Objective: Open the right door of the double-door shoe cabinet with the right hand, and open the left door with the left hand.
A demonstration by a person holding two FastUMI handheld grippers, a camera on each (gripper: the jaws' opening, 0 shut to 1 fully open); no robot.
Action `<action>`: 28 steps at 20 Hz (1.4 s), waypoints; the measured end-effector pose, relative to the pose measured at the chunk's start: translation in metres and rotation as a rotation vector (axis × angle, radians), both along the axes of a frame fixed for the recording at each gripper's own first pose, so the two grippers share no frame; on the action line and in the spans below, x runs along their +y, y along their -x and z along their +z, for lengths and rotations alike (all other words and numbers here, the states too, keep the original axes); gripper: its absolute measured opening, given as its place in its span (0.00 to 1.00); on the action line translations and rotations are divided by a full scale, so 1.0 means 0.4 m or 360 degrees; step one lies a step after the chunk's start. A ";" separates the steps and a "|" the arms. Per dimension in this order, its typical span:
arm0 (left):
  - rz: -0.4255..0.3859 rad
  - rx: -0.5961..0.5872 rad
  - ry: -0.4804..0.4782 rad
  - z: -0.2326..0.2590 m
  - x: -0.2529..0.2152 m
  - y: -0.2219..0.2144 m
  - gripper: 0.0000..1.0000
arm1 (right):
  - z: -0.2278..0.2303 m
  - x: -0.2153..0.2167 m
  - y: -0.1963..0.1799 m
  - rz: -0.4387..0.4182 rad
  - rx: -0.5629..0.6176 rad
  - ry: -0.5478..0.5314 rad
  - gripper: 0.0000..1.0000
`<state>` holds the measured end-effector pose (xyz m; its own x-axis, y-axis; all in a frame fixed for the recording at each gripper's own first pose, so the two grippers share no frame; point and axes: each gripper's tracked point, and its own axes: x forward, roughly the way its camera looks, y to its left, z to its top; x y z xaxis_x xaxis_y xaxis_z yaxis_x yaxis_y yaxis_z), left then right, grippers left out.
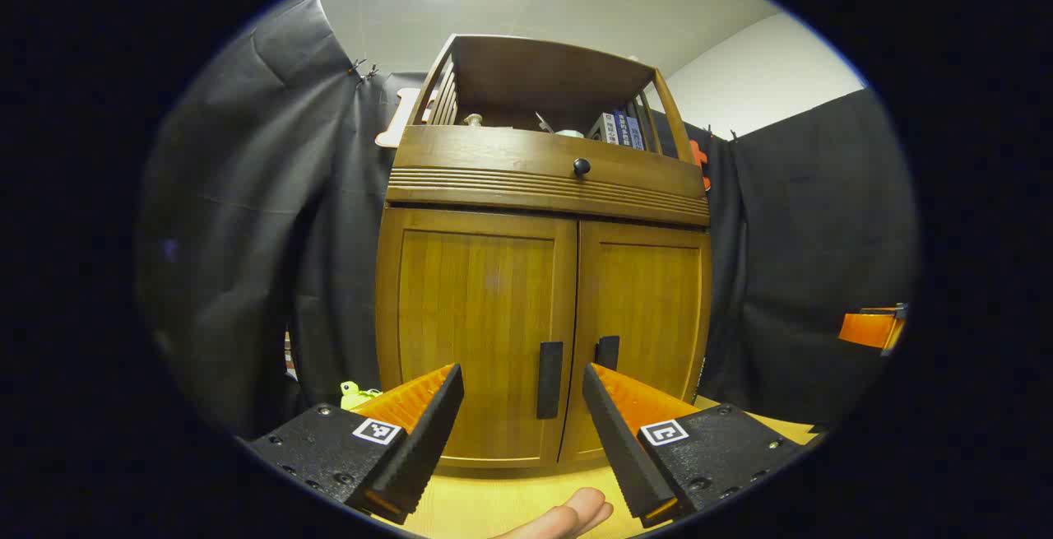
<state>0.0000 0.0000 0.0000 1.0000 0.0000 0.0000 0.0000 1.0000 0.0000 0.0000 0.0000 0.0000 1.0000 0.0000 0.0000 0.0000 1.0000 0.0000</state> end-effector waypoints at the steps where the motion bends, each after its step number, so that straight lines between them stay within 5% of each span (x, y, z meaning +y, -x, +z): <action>1: -0.0009 0.0000 0.0002 0.000 0.000 -0.003 0.84 | 0.007 -0.006 -0.002 -0.0009 -0.0013 0.0003 0.98; 4: -0.0033 -0.0004 -0.0006 0.002 -0.003 -0.005 0.90 | 0.019 -0.019 -0.009 -0.0035 -0.0037 0.0001 0.94; 18: -0.0012 -0.0046 -0.0018 0.026 0.029 -0.004 0.84 | 0.014 0.033 -0.052 -0.0016 0.0018 0.0070 0.98; 19: 0.0004 -0.0051 -0.0022 0.031 0.040 -0.008 0.90 | 0.010 0.041 -0.062 -0.0014 0.0033 0.0078 0.94; 23: 0.0085 -0.0093 -0.0056 0.049 0.079 -0.012 0.84 | 0.006 0.118 -0.120 0.0064 0.0066 0.0094 0.94; 28: 0.0086 -0.0057 -0.0043 0.037 0.092 -0.023 0.90 | -0.050 0.245 -0.244 0.0144 0.0128 0.0193 0.98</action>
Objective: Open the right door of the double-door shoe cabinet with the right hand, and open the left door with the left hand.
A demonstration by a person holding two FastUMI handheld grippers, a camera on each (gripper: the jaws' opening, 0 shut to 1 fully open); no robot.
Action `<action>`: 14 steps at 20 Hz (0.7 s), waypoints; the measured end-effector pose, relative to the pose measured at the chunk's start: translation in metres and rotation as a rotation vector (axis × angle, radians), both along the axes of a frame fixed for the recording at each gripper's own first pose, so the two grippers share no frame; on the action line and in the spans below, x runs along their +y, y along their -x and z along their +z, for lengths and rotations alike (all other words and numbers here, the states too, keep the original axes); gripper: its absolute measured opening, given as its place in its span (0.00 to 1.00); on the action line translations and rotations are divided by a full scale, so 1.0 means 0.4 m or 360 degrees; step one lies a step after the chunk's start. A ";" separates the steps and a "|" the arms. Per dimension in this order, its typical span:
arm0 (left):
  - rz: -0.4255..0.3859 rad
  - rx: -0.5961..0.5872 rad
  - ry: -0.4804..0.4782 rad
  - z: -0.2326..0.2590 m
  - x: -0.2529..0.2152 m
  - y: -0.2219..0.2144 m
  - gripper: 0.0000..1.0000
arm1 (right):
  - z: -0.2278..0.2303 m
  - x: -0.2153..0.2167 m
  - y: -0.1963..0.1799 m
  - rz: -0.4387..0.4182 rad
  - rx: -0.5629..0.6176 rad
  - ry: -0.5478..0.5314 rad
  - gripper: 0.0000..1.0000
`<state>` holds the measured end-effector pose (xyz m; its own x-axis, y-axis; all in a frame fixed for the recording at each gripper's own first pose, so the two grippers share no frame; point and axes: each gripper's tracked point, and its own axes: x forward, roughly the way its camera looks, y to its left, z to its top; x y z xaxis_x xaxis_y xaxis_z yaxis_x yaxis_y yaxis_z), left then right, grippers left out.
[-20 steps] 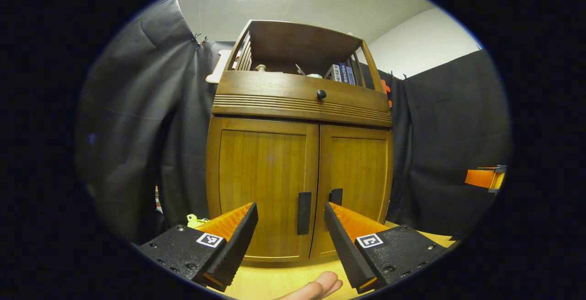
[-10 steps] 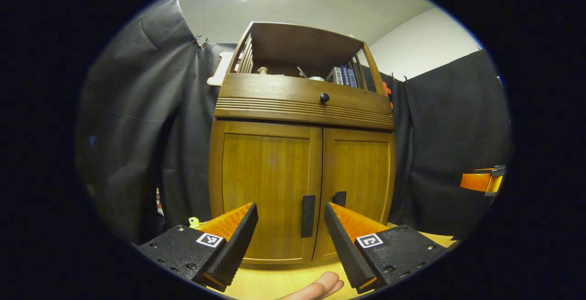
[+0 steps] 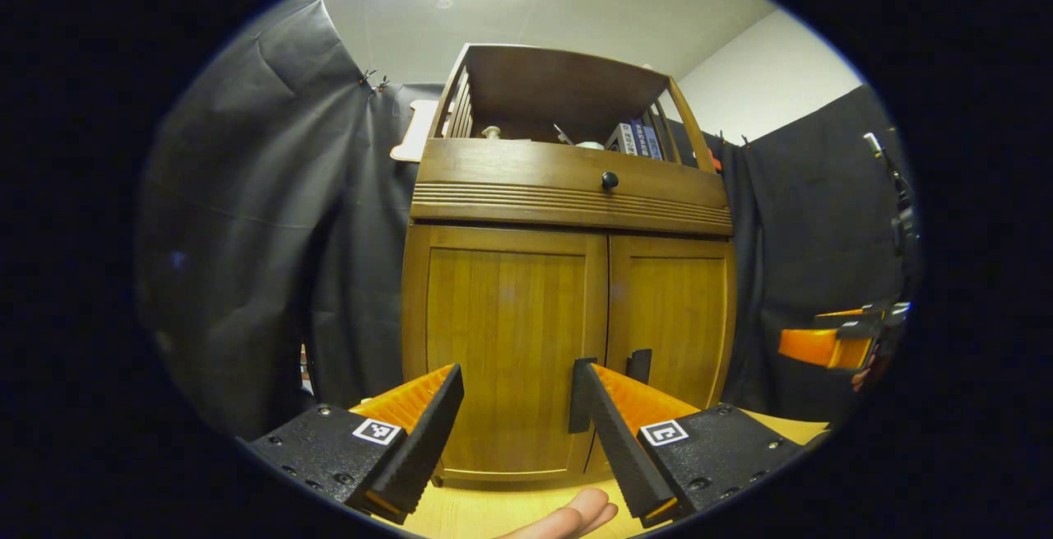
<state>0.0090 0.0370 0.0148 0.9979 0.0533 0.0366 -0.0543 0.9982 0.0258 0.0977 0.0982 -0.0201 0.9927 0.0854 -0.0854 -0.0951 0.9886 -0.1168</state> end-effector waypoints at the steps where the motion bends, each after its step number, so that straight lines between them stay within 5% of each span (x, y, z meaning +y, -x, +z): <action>1: -0.0002 0.0004 0.0000 -0.002 0.001 -0.003 0.90 | -0.019 0.025 -0.034 -0.0001 0.0018 0.0014 0.98; 8: 0.0007 0.0048 0.0034 -0.018 0.012 -0.030 0.90 | -0.160 0.159 -0.247 0.0034 0.0116 0.0039 0.99; 11: 0.0005 0.0076 0.0061 -0.025 0.020 -0.041 0.85 | -0.197 0.225 -0.296 0.0132 0.0168 -0.0055 0.94; 12: 0.0012 0.0080 0.0067 -0.027 0.026 -0.042 0.84 | -0.203 0.240 -0.302 0.0184 0.0164 -0.0061 1.00; 14: 0.0012 0.0089 0.0073 -0.031 0.028 -0.046 0.90 | -0.199 0.250 -0.322 0.0185 0.0122 -0.0038 0.97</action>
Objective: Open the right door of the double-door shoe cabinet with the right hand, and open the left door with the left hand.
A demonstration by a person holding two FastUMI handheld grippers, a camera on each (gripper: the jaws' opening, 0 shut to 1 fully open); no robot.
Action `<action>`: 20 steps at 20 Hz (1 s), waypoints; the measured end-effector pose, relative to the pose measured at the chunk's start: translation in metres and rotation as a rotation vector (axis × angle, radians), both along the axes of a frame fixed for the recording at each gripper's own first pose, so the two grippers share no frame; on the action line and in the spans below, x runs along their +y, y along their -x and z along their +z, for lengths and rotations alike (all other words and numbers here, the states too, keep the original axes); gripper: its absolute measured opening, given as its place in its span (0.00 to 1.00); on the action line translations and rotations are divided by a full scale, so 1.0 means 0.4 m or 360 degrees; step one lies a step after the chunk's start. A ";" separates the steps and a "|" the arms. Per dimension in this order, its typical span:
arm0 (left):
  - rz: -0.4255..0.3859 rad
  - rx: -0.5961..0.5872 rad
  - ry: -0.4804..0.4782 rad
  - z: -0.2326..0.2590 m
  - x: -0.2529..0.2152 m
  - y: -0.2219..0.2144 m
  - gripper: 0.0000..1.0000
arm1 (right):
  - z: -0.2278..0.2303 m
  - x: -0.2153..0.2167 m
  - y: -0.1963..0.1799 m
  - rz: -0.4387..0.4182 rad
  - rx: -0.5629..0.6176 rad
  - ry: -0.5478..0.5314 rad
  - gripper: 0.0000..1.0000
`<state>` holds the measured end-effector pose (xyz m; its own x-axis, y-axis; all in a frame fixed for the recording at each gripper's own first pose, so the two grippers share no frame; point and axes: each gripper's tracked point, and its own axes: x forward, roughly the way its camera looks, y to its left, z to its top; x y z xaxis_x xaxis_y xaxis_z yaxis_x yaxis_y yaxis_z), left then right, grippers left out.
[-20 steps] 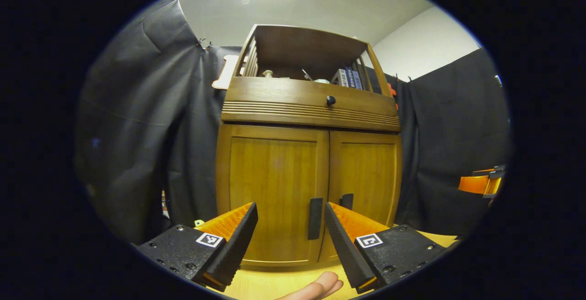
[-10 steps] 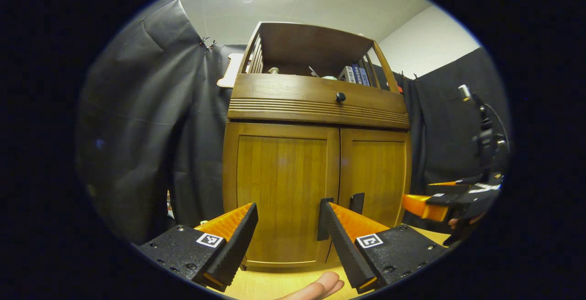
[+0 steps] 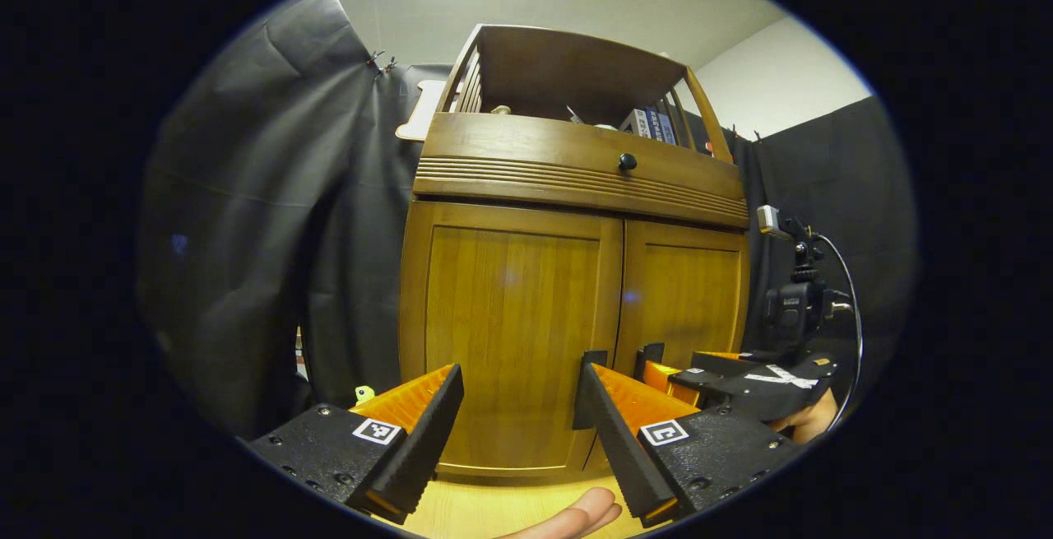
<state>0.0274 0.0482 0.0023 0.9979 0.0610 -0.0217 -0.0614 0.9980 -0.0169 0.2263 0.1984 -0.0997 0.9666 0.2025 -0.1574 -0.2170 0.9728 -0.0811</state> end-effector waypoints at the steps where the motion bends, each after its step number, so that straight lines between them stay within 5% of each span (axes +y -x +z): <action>1: -0.0003 0.0002 0.0000 0.000 -0.001 -0.001 0.90 | -0.003 -0.001 -0.012 -0.0023 -0.0011 0.0008 0.94; 3: -0.0009 0.0015 0.0008 -0.005 -0.006 -0.002 0.84 | -0.030 0.019 -0.033 -0.0014 0.0014 -0.0015 0.91; 6: -0.0028 0.0022 0.0018 -0.008 -0.021 0.000 0.90 | -0.068 0.046 -0.061 0.0029 0.0055 -0.0054 0.80; 9: -0.0100 0.0027 0.0021 -0.010 -0.047 0.003 0.90 | -0.064 0.079 -0.059 0.0124 0.0075 -0.0135 0.54; 12: -0.0147 0.0036 0.0022 -0.015 -0.073 0.013 0.90 | -0.071 0.052 -0.046 0.0117 0.0066 0.0078 0.29; 14: -0.0148 0.0035 0.0008 -0.015 -0.076 0.013 0.90 | -0.067 0.051 -0.047 0.0115 0.0102 0.0027 0.21; 20: -0.0142 0.0049 0.0019 -0.023 -0.079 0.005 0.90 | -0.073 0.060 -0.047 0.0175 0.0137 0.0018 0.21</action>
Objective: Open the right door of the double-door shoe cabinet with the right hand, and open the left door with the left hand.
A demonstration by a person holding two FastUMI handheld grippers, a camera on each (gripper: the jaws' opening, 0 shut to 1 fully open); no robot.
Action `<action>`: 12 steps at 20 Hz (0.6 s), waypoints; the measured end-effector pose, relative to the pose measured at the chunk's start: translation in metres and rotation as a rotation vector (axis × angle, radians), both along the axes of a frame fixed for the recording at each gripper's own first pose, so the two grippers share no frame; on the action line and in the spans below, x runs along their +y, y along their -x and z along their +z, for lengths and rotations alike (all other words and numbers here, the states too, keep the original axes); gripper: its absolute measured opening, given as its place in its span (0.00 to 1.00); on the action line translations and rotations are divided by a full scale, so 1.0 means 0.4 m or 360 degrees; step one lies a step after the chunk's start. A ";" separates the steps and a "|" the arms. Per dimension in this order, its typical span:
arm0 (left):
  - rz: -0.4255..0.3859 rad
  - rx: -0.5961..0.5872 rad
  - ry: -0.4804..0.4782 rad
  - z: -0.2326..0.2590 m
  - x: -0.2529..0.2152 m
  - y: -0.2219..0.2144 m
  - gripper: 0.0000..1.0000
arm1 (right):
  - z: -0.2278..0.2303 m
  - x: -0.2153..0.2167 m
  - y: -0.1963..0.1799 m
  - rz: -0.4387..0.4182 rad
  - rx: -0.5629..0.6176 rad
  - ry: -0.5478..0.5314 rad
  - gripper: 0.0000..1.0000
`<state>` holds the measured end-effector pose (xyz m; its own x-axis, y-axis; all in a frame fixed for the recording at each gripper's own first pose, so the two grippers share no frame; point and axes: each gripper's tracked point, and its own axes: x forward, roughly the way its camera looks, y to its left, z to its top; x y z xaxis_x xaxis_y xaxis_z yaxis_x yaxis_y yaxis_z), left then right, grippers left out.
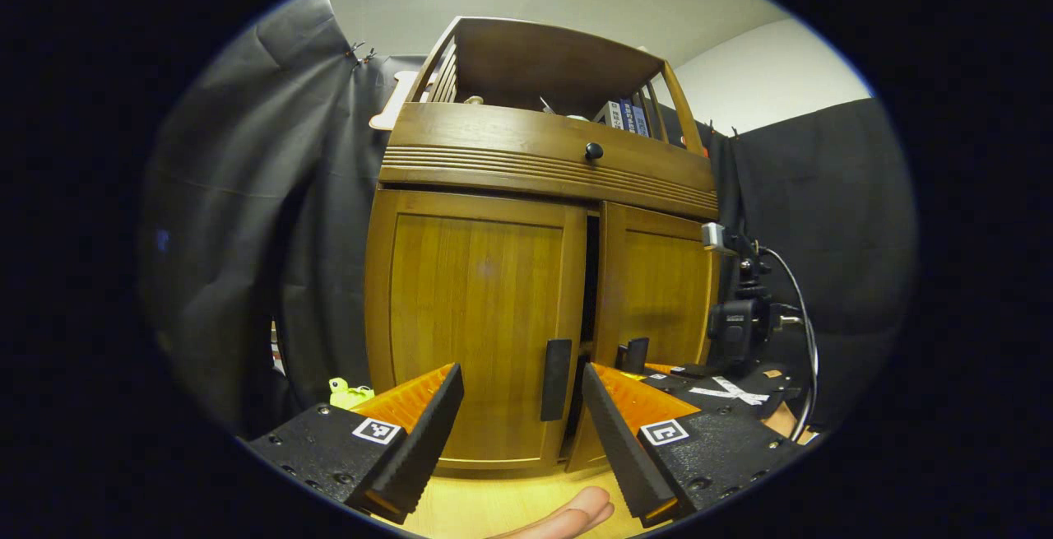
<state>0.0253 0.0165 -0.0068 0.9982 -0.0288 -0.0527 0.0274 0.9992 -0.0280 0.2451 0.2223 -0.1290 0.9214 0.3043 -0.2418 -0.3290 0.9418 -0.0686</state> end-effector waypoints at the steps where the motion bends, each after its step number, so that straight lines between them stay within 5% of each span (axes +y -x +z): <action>1: 0.0003 -0.0001 0.0000 -0.002 0.000 0.000 0.90 | 0.002 -0.002 0.000 0.0004 0.0003 0.0011 0.21; 12: 0.0016 0.0022 -0.0011 -0.017 0.004 -0.012 0.85 | 0.048 -0.034 0.050 0.0077 -0.0005 -0.0038 0.20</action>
